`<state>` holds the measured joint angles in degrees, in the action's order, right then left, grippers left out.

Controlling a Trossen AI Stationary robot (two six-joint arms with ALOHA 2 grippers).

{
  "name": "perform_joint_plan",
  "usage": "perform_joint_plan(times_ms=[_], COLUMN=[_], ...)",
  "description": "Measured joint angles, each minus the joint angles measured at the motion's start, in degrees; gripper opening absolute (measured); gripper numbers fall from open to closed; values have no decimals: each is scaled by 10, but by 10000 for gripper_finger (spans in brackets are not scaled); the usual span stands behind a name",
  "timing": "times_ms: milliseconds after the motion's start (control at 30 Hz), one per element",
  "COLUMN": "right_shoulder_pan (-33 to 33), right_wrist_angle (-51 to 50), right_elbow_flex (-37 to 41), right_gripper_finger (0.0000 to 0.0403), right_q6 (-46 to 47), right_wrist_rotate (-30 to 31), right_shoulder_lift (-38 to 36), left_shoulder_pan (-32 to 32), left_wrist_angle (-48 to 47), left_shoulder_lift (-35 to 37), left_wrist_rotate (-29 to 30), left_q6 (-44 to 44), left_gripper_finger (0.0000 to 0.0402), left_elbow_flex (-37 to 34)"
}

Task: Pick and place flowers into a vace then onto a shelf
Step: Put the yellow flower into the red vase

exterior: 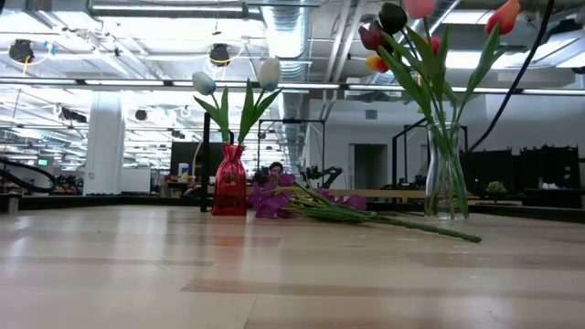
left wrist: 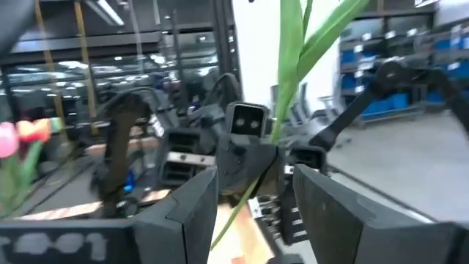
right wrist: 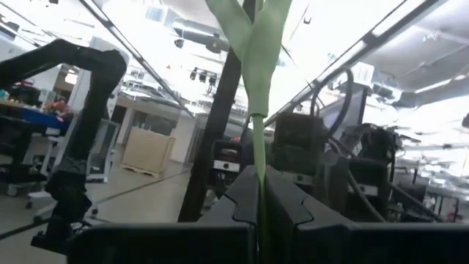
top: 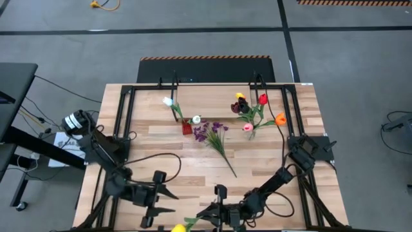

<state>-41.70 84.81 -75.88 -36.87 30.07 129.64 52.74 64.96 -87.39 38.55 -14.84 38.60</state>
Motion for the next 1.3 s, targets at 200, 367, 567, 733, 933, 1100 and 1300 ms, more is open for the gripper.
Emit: perform_joint_plan(times_ms=[200,367,567,733,933,1100,1300], right_shoulder_pan=[27,44,51,53,55,55,55], right_wrist_angle=[-31,-65,-82,-97,-103,-113,-111], right_elbow_flex=[0,0,0,0,0,0,0], right_gripper_finger=[0,0,0,0,0,0,0], right_q6=[65,105,120,132,140,140,140], right_wrist_rotate=[0,0,0,1,3,6,15], right_shoulder_lift=[0,0,0,0,0,0,0], left_shoulder_pan=[-41,-49,-50,-50,-50,-50,-50], left_wrist_angle=[-2,-11,-12,-12,-12,-12,-12], left_shoulder_lift=[0,0,0,0,0,0,0], left_wrist_rotate=[-105,-113,-113,-113,-113,-95,-81], left_q6=[25,25,23,23,24,23,21], left_gripper_finger=[169,169,169,169,169,169,169], left_elbow_flex=[9,20,20,20,20,20,20])
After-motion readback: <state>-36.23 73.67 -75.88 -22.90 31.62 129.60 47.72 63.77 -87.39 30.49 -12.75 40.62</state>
